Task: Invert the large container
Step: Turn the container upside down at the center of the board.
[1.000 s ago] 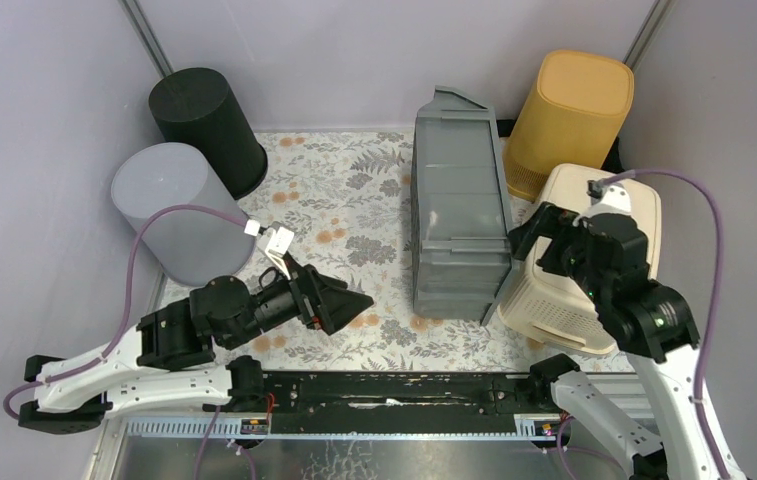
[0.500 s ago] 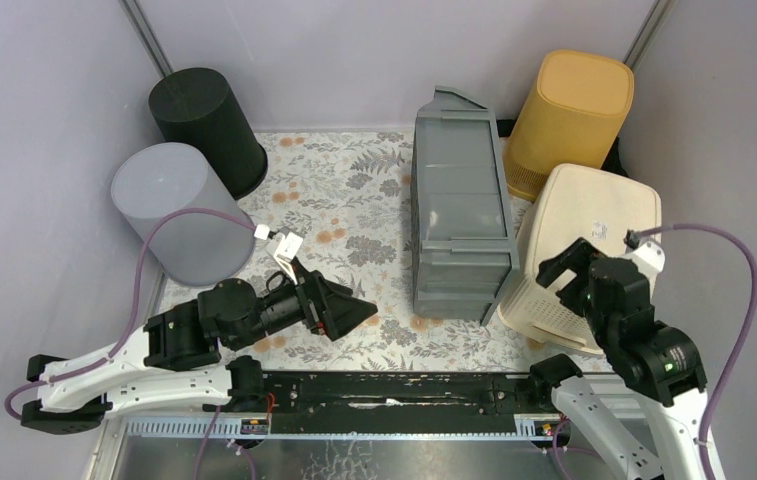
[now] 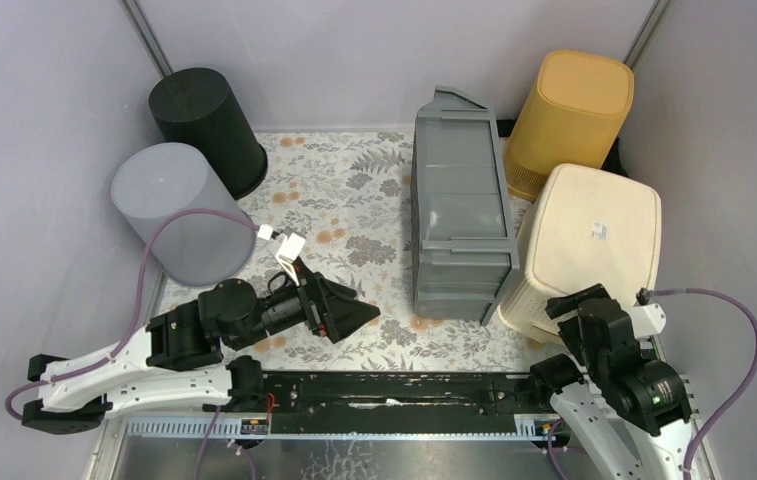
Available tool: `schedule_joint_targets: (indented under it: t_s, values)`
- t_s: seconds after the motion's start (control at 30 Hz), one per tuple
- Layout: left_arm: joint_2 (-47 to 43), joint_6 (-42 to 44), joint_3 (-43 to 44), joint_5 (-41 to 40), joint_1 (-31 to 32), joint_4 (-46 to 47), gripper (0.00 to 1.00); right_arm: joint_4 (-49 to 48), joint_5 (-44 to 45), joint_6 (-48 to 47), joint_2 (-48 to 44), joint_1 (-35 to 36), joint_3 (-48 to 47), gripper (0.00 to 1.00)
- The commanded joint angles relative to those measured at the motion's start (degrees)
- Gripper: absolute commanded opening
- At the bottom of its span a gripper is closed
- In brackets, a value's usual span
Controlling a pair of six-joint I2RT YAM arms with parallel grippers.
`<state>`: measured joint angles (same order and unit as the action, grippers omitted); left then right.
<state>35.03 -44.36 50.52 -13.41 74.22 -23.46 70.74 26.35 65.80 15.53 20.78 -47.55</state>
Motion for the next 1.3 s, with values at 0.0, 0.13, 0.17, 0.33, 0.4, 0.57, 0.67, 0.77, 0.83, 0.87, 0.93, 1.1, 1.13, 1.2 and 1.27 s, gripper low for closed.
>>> schedule_joint_targets:
  t_s: [0.0, 0.13, 0.17, 0.33, 0.4, 0.57, 0.67, 0.77, 0.83, 0.87, 0.93, 1.1, 1.13, 1.2, 1.27]
  values:
    - [-0.9, 0.8, -1.3, 0.3, 0.3, 4.0, 1.0, 1.1, 10.2, 5.8, 0.1, 0.0, 2.2, 0.8]
    - [-0.8, 0.7, -1.5, 0.5, 0.3, 4.3, 1.0, -0.7, 15.2, 10.4, 2.1, 0.1, 3.0, 0.78]
    - [-0.6, 0.7, -1.6, 0.5, 0.3, 4.5, 1.0, -1.4, 15.9, 11.8, 2.7, 0.0, 3.6, 0.78]
    - [0.3, 0.9, -1.2, 0.9, 0.3, 4.6, 1.0, -2.7, 22.5, 16.6, 4.0, 0.0, 5.4, 0.77]
    - [0.1, 0.9, -1.2, 0.9, 0.3, 4.3, 1.0, -2.4, 26.0, 17.0, 3.9, 0.0, 4.8, 0.77]
    - [-0.5, 1.0, -1.3, 0.7, 0.2, 4.1, 1.0, 1.2, 32.9, 18.4, 4.7, 0.0, 1.3, 0.78]
    - [-0.2, 1.0, -1.4, 0.7, 0.3, 4.3, 1.0, 2.2, 35.5, 18.4, 5.3, 0.1, -0.4, 0.8]
    - [0.2, 1.0, -1.4, 1.1, 0.3, 4.6, 1.0, 1.9, 36.3, 18.3, 6.1, 0.2, -0.3, 0.8]
    - [0.5, 0.9, -1.3, 1.5, 0.3, 4.7, 1.0, 1.7, 36.2, 18.5, 6.6, 0.2, 0.7, 0.8]
    - [0.6, 0.9, -1.2, 1.6, 0.3, 4.7, 1.0, 1.6, 36.1, 18.6, 6.8, 0.2, 1.2, 0.8]
    - [0.6, 0.9, -1.1, 1.8, 0.3, 4.7, 1.0, 0.8, 36.0, 17.7, 6.9, 0.2, 2.1, 0.81]
    - [0.8, 0.8, -1.0, 1.6, 0.3, 4.0, 1.0, -4.3, 35.7, 8.5, 7.9, 0.2, -2.2, 0.81]
    - [0.9, 0.8, -0.9, 1.6, 0.3, 3.8, 1.0, -5.9, 35.4, 4.9, 8.2, 0.2, -4.4, 0.8]
    - [1.2, 0.8, -0.6, 1.4, 0.3, 3.2, 1.0, -12.0, 33.6, -5.2, 8.4, 0.2, -8.6, 0.8]
    - [1.7, 0.9, -0.4, 1.1, 0.2, 3.0, 1.0, -20.2, 29.0, -16.2, 8.9, 0.2, -11.5, 0.8]
